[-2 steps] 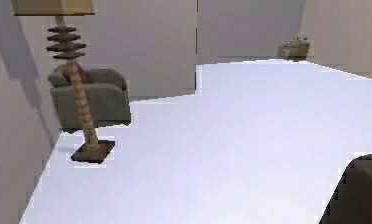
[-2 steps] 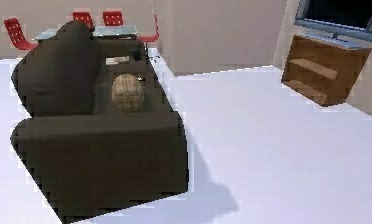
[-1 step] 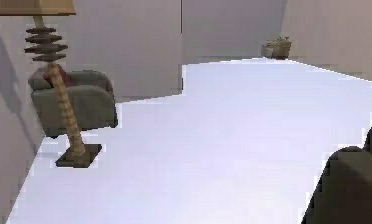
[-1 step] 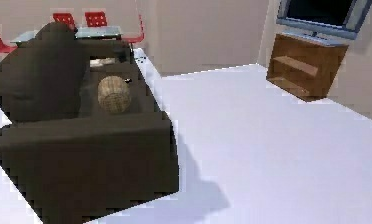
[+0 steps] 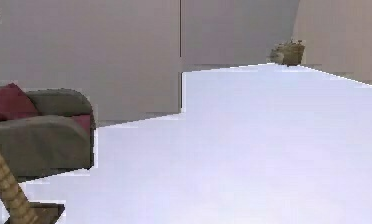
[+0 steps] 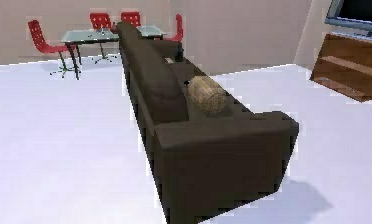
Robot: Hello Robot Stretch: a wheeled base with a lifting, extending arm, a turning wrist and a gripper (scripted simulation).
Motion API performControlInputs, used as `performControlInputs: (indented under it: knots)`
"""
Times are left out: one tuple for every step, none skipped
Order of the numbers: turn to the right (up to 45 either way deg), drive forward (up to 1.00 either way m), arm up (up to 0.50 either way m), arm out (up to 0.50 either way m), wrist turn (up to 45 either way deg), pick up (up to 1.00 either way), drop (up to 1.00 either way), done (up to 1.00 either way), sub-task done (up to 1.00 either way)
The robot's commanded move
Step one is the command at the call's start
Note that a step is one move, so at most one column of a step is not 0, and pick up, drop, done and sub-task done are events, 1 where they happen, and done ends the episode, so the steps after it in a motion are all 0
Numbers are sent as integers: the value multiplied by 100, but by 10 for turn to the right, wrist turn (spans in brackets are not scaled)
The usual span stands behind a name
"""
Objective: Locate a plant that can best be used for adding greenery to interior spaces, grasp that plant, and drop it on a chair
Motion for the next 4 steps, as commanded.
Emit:
performControlInputs:
  knots:
    - [300, 0, 0, 0, 0, 0, 0, 0, 0]
    - [0, 50, 0, 0, 0, 0, 0, 0, 0]
    - [0, 100, 0, 0, 0, 0, 0, 0, 0]
    - [0, 100, 0, 0, 0, 0, 0, 0, 0]
